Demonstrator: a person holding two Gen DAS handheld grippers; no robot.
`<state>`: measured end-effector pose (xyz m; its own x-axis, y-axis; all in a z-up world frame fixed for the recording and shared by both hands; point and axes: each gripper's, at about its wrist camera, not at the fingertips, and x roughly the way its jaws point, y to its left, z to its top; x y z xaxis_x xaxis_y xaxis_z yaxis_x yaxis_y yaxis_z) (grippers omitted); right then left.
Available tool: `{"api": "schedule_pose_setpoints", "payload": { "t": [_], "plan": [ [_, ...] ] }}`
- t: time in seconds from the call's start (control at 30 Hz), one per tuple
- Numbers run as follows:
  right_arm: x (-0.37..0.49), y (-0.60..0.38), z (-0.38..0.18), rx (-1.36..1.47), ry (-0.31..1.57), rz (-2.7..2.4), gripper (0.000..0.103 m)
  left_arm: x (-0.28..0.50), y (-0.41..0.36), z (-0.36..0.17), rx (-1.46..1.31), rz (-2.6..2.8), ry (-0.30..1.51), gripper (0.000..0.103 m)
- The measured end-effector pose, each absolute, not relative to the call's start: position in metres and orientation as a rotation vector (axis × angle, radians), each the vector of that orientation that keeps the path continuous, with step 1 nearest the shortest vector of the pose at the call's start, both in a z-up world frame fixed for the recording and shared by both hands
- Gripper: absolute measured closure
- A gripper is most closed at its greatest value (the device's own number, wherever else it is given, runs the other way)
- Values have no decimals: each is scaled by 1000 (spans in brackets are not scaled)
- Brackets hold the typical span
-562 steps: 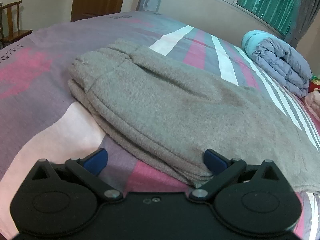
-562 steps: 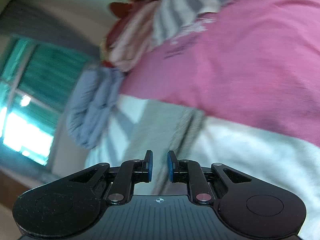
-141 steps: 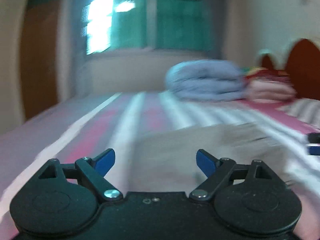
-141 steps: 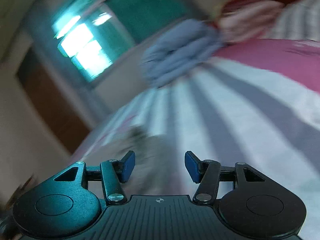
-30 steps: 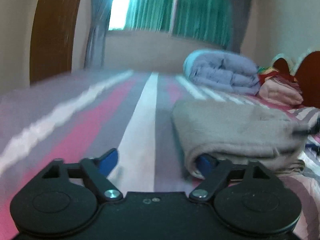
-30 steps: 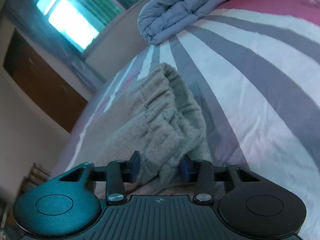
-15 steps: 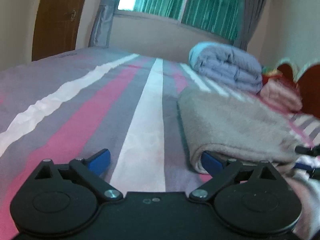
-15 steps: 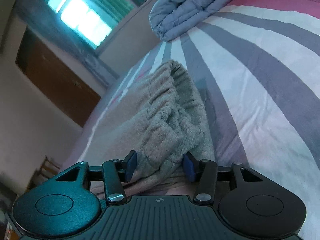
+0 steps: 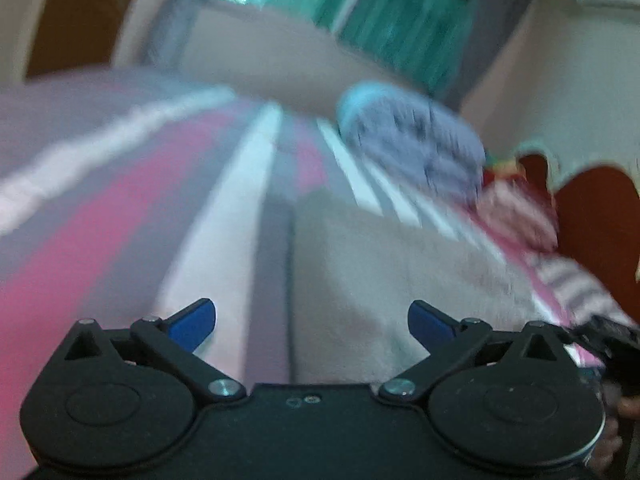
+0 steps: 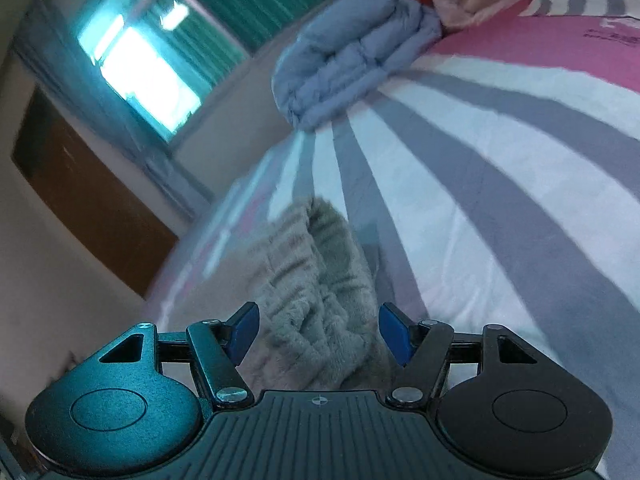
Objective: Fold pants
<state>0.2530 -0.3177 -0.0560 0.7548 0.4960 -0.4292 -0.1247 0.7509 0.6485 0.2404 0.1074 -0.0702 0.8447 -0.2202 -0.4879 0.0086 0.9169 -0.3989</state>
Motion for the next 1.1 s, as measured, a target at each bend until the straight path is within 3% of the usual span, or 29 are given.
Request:
{"api": "schedule_pose_setpoints", "payload": {
  "t": [0.03,0.07,0.13,0.23,0.3,0.37,0.57,0.73,0.8,0.87,0.93,1.0,1.1],
  "plan": [
    [263,-309,-59,615,681,366,41,250,105,-74,-407,-136,598,17],
    [268,-303,-59,584,692,359,63,253,104,-75,-417,-156,592,17],
    [268,-298,-47,565,624,405,68,249,102,-74,-412,-194,523,10],
    [272,-301,-49,550,552,427,69,254,96,-83,-376,-175,553,8],
    [292,-307,-77,583,690,373,69,253,97,-88,-387,-181,550,8],
    [295,-321,-88,684,686,410,69,251,98,-88,-394,-183,541,8],
    [266,-328,-49,584,481,380,68,237,110,-86,-445,-125,477,8],
    [287,-308,-47,498,546,442,69,241,112,-73,-380,-48,424,7],
    [295,-299,-51,464,573,456,83,247,111,-71,-358,-23,444,7],
    [297,-291,-47,413,521,449,89,251,110,-74,-353,-17,463,7],
    [301,-284,-48,375,484,424,89,253,109,-77,-346,-17,478,6],
    [326,-274,-69,340,619,367,89,254,107,-76,-335,-21,479,6],
    [325,-283,-71,395,622,377,88,253,108,-78,-329,-18,485,6]
  ]
}}
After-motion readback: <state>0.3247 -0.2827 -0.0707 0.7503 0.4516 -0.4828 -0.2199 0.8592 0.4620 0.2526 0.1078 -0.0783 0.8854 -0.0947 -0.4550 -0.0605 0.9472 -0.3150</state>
